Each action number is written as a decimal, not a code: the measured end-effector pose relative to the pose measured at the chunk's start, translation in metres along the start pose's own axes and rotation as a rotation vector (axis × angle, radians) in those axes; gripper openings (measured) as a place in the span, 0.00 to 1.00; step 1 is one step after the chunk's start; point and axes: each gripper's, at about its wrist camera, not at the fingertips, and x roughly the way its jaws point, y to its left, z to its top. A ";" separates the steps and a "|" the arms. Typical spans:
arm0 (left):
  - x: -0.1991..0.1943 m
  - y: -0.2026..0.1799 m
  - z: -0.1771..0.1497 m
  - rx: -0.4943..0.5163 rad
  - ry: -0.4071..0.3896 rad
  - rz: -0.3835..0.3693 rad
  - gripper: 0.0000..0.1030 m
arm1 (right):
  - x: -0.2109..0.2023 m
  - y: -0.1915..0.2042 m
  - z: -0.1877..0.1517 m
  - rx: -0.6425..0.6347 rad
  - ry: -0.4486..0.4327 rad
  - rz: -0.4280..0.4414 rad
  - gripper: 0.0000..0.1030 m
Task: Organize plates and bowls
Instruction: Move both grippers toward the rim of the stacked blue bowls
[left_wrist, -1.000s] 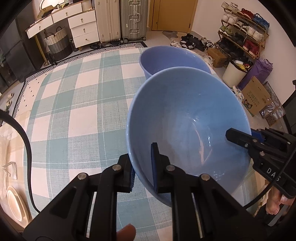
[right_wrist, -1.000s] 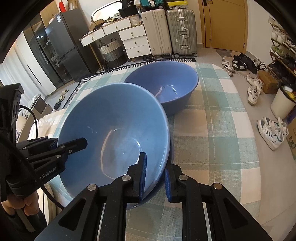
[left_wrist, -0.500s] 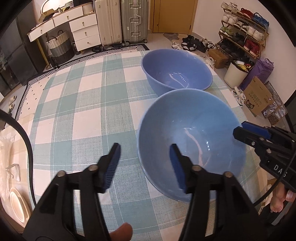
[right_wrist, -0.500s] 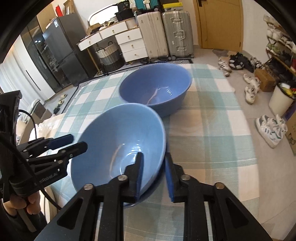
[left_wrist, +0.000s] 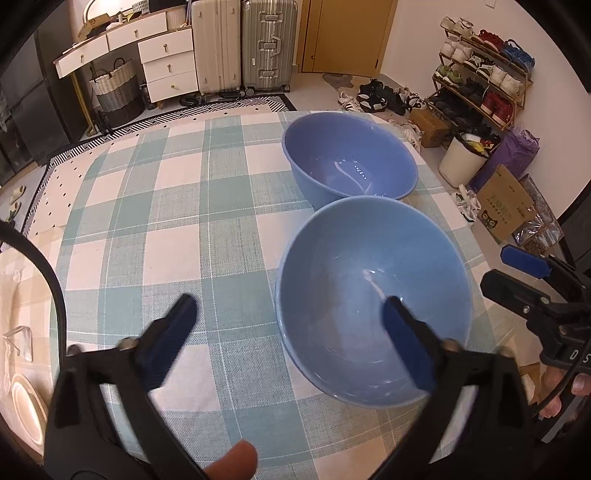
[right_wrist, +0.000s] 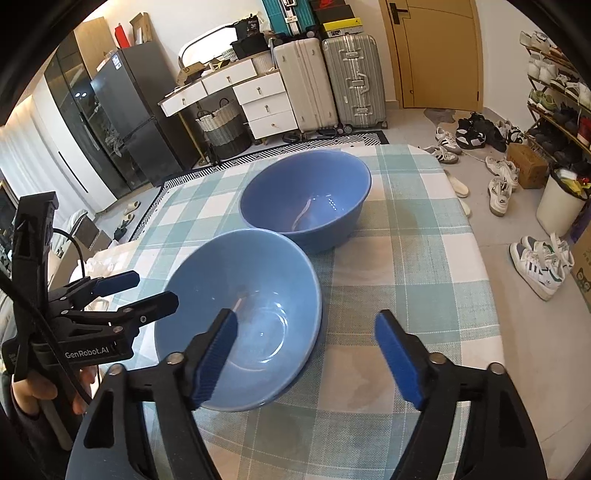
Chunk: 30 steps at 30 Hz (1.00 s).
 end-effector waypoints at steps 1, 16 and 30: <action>0.000 0.001 0.001 0.000 0.000 0.000 0.98 | -0.001 0.000 0.000 -0.003 -0.004 0.003 0.85; 0.020 0.007 0.011 -0.009 0.043 -0.015 0.98 | 0.011 -0.007 0.009 -0.001 0.016 0.034 0.92; 0.047 0.017 0.042 -0.022 0.065 -0.032 0.98 | 0.031 -0.019 0.024 0.022 0.040 0.051 0.92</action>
